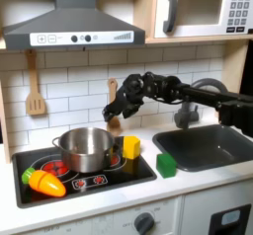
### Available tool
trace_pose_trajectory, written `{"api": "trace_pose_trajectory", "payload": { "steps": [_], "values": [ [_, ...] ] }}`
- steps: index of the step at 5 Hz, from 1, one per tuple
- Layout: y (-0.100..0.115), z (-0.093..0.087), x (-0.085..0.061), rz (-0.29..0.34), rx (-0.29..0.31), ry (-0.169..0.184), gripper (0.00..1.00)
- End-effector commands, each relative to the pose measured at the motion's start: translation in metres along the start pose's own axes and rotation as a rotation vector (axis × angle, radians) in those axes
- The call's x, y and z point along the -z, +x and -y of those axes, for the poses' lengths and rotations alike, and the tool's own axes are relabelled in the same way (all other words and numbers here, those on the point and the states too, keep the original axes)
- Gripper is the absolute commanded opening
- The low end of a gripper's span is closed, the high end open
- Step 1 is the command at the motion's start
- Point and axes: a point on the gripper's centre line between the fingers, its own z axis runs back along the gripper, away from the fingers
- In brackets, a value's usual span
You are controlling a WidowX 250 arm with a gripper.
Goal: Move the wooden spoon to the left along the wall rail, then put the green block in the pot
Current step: 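Move the wooden spoon to the left along the wall rail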
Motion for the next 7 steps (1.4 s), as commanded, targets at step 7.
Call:
{"api": "trace_pose_trajectory", "payload": {
  "steps": [7],
  "values": [
    [0.013,0.005,0.022,0.093,0.004,-0.022,1.00]
  ]
}}
